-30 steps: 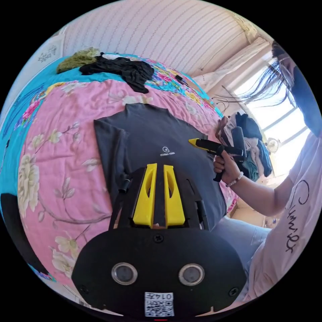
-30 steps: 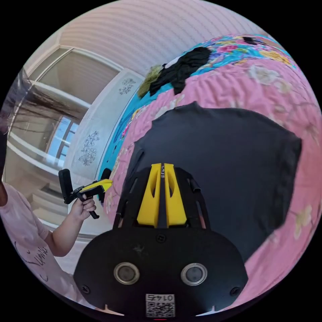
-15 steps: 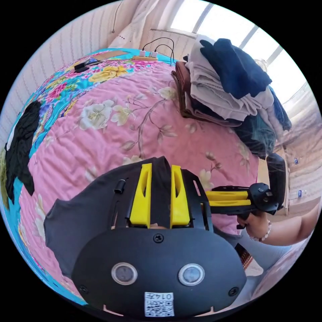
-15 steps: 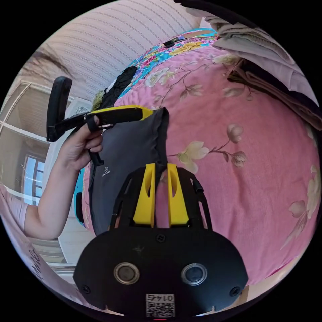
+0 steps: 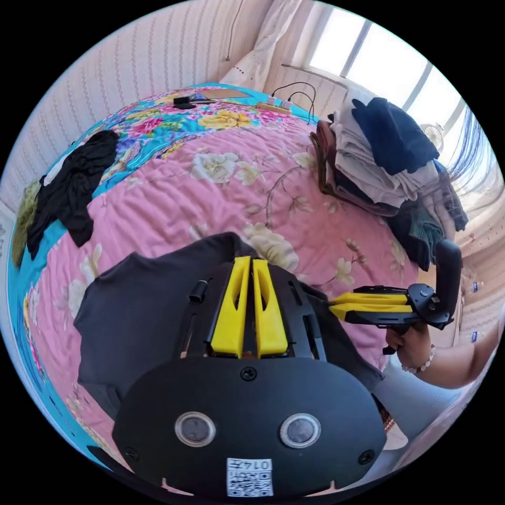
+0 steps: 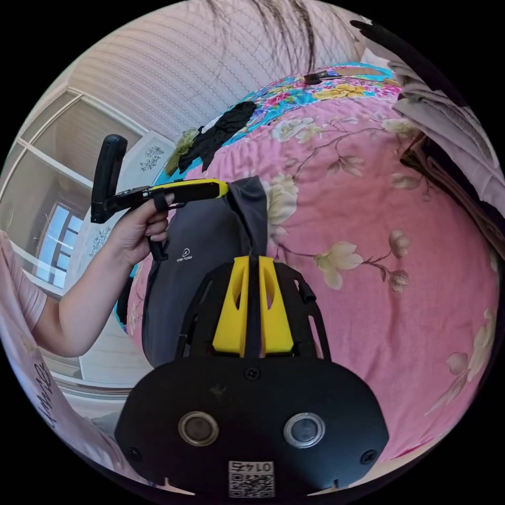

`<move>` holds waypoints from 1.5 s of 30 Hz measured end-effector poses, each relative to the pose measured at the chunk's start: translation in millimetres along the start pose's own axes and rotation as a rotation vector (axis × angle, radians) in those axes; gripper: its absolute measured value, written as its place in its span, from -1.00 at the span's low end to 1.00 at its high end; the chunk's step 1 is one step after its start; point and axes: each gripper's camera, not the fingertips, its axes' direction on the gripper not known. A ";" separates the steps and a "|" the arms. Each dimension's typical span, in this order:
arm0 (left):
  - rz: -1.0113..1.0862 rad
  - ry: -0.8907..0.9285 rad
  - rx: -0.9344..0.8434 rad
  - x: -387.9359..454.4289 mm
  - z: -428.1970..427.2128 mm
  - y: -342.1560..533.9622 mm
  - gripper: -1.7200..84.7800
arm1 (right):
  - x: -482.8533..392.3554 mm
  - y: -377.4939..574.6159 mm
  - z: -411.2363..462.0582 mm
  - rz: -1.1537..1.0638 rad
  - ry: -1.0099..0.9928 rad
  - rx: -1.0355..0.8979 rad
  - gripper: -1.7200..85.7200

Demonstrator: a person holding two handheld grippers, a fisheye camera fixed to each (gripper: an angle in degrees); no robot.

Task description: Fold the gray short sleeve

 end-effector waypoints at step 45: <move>-0.723 -0.041 0.072 -317.5 -172.9 257.5 -0.81 | -59.4 -195.4 84.2 -0.263 0.107 -0.273 -0.95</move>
